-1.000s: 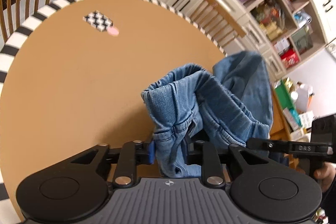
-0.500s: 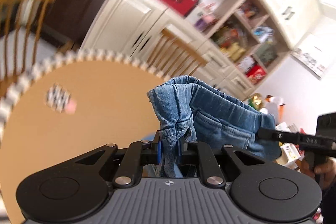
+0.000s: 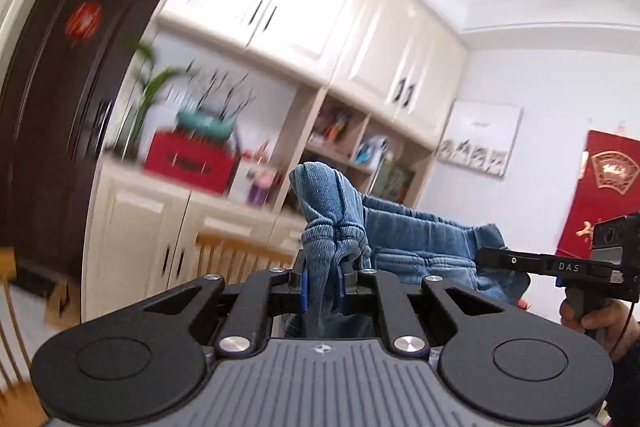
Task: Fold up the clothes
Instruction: 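Shake the hanging jeans with both grippers and lower them onto the table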
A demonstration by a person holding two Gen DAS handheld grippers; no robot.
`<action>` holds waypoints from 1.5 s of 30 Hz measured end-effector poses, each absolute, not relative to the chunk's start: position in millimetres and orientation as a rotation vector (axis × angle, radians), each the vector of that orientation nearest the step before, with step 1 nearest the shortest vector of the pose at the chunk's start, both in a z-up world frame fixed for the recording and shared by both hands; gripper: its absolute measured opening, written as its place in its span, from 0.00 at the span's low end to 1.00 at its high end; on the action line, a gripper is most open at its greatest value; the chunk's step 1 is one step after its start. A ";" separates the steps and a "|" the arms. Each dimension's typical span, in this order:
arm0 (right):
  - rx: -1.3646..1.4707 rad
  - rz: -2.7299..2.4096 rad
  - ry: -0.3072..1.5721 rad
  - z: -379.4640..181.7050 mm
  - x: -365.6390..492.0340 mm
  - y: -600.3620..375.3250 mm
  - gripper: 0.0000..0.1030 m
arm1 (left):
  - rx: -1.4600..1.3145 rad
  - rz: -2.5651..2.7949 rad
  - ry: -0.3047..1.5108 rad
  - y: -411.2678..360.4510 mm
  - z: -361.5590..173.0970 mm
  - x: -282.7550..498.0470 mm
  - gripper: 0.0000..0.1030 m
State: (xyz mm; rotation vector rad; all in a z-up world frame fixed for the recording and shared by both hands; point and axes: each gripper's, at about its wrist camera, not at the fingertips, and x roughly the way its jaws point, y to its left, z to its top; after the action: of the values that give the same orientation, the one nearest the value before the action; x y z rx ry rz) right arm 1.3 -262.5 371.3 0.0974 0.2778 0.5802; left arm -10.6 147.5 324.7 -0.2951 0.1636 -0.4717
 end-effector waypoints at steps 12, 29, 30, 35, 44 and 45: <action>0.027 0.354 -0.048 586.3 -110.0 -251.5 0.15 | -0.227 -0.483 -0.010 116.6 573.2 -88.6 0.13; 0.159 0.220 0.463 286.0 57.9 -291.1 0.14 | -0.325 -0.447 0.565 51.6 316.2 75.3 0.13; 0.175 0.215 0.498 261.5 72.8 -294.4 0.14 | -0.316 -0.431 0.605 47.3 288.1 91.1 0.13; 0.208 0.222 0.656 159.7 145.0 -298.6 0.14 | -0.223 -0.352 0.757 36.9 159.6 180.2 0.13; 0.207 0.196 0.848 38.2 309.2 -316.8 0.14 | -0.173 -0.256 0.866 11.0 36.3 349.8 0.13; 0.198 0.191 0.858 26.9 329.0 -317.4 0.14 | -0.157 -0.248 0.864 6.1 26.9 370.6 0.13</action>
State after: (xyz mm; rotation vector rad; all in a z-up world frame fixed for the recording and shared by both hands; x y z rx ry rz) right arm 329.0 -317.4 26.9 0.1979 0.8581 0.1914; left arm 370.6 6.1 26.9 -0.1571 0.8644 -0.2480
